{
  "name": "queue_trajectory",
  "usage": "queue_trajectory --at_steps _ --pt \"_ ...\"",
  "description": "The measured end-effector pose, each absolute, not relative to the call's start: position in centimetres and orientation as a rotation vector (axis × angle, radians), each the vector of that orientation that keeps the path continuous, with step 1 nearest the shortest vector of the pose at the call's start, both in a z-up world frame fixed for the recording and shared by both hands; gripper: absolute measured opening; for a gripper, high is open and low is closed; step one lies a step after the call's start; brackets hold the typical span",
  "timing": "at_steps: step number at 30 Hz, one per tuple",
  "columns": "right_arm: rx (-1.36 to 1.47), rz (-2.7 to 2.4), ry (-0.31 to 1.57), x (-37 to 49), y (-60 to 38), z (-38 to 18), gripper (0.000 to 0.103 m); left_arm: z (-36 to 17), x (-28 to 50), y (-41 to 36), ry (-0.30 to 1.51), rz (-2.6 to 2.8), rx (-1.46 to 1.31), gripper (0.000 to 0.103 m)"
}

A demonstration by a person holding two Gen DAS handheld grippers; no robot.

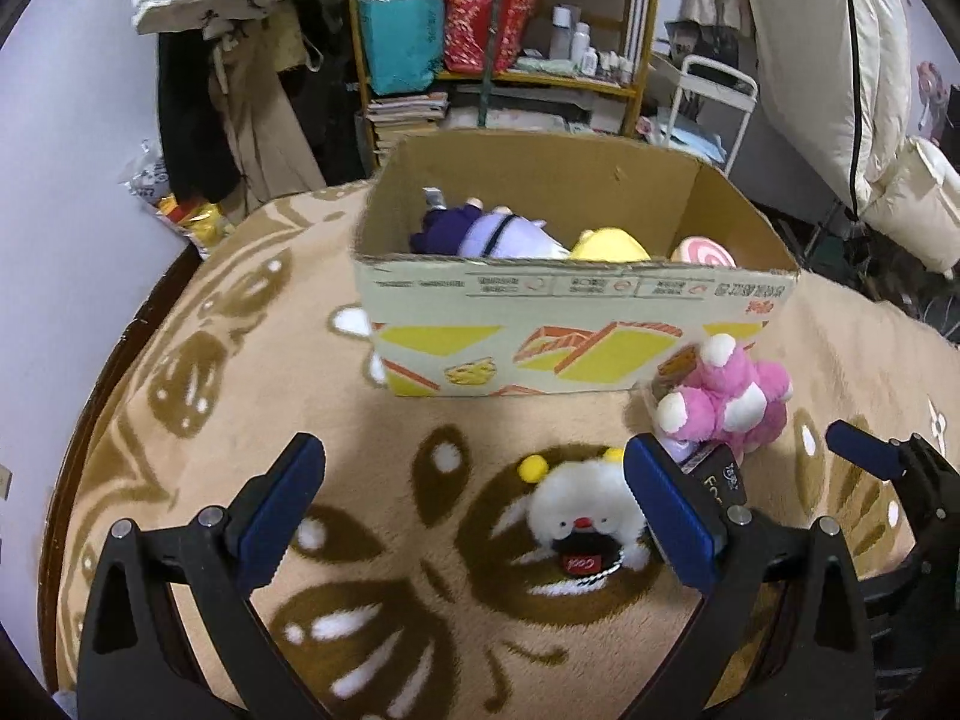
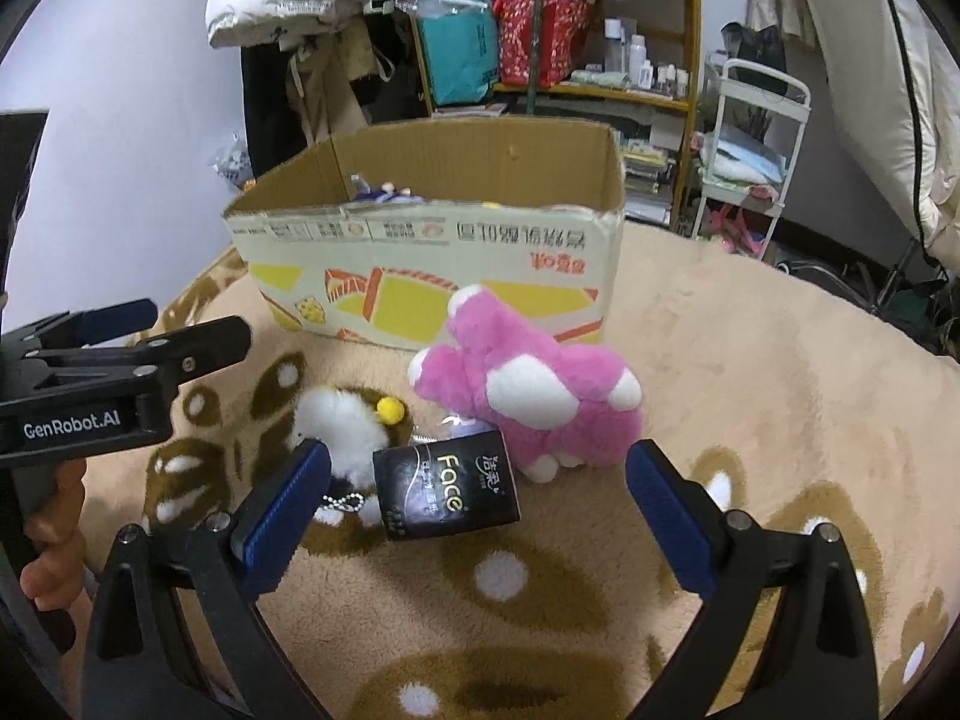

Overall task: Organize soft objects
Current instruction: 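Move both tools toward the white fluffy plush and black Face tissue pack, then grasp the white fluffy plush with the left tool while the right tool grasps the black Face pack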

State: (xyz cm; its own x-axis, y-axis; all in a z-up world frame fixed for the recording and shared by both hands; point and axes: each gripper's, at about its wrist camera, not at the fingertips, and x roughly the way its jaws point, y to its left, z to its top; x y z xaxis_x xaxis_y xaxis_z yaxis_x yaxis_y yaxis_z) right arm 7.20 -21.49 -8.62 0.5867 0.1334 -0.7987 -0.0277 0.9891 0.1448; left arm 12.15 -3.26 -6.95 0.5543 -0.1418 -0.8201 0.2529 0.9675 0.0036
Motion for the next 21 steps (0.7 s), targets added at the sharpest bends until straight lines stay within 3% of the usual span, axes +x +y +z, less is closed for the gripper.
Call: queue_trajectory --at_steps 18,19,21 --pt "0.168 0.136 1.137 10.2 -21.2 -14.1 0.103 -13.0 14.6 -8.3 1.151 -0.318 0.236 0.099" --pt "0.167 0.138 1.146 10.3 -21.2 -14.3 0.102 -13.4 14.7 -8.4 1.167 -0.321 0.239 0.098" --pt "0.162 0.147 1.163 10.6 -21.1 -14.8 0.093 -14.0 14.9 -8.5 1.201 -0.326 0.231 0.085"
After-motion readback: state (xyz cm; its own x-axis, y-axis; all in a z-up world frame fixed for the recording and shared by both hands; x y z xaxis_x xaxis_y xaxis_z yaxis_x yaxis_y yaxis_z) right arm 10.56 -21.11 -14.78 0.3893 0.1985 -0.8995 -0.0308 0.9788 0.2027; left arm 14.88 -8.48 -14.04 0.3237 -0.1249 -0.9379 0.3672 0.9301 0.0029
